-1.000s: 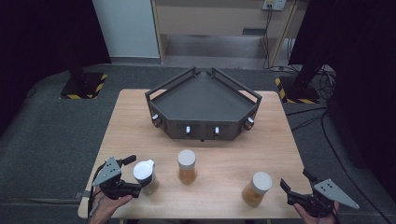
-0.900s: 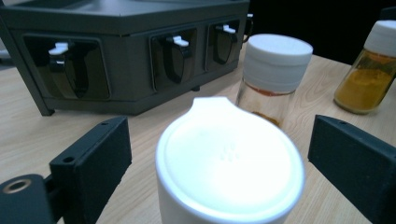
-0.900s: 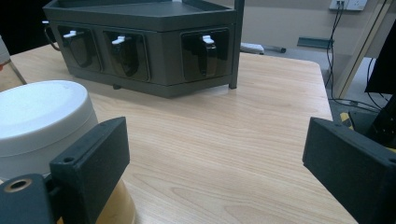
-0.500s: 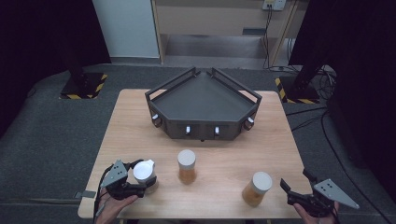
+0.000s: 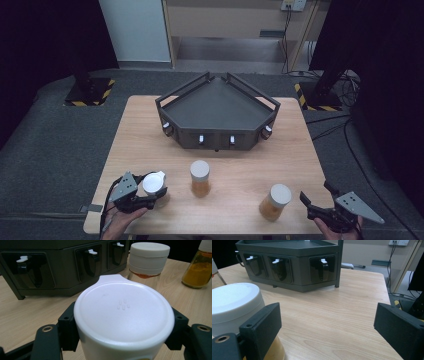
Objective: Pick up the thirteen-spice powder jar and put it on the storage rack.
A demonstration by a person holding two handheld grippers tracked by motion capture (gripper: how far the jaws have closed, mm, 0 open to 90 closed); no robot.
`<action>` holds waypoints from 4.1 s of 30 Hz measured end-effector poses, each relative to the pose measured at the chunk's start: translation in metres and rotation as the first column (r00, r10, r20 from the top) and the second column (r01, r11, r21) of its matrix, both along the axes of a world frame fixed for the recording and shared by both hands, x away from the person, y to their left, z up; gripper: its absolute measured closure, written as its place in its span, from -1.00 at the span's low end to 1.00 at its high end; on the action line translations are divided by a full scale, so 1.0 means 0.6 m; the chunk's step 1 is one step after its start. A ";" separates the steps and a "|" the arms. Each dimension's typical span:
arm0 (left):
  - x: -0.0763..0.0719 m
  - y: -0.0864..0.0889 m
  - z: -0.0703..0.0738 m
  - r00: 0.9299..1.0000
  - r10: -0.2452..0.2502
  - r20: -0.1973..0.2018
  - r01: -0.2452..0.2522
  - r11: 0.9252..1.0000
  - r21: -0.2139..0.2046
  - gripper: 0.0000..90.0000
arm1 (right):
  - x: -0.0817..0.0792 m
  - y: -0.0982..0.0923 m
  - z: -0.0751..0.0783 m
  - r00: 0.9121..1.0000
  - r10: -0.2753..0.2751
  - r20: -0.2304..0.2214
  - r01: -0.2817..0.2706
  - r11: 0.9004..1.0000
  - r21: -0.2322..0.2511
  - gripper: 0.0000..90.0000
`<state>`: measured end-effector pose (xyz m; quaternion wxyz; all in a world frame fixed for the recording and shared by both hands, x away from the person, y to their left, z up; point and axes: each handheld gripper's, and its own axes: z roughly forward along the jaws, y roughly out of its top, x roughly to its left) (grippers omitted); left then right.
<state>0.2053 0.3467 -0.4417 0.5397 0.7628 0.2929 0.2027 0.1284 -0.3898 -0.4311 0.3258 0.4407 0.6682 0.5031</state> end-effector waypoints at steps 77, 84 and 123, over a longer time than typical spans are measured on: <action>0.231 -0.082 0.288 0.998 -0.066 0.011 0.066 0.998 -0.007 -0.34 | 0.001 -0.004 -0.004 1.000 0.007 0.005 -0.007 1.000 0.010 -0.83; 0.270 -0.099 0.296 1.000 -0.019 -0.003 0.019 1.000 -0.004 -0.34 | 0.001 -0.005 -0.004 1.000 0.007 0.006 -0.007 1.000 0.014 -0.83; 0.398 -0.178 0.227 0.971 0.239 -0.021 -0.239 0.971 0.001 -0.34 | 0.002 -0.010 -0.008 1.000 0.006 0.003 -0.006 0.999 0.035 -0.82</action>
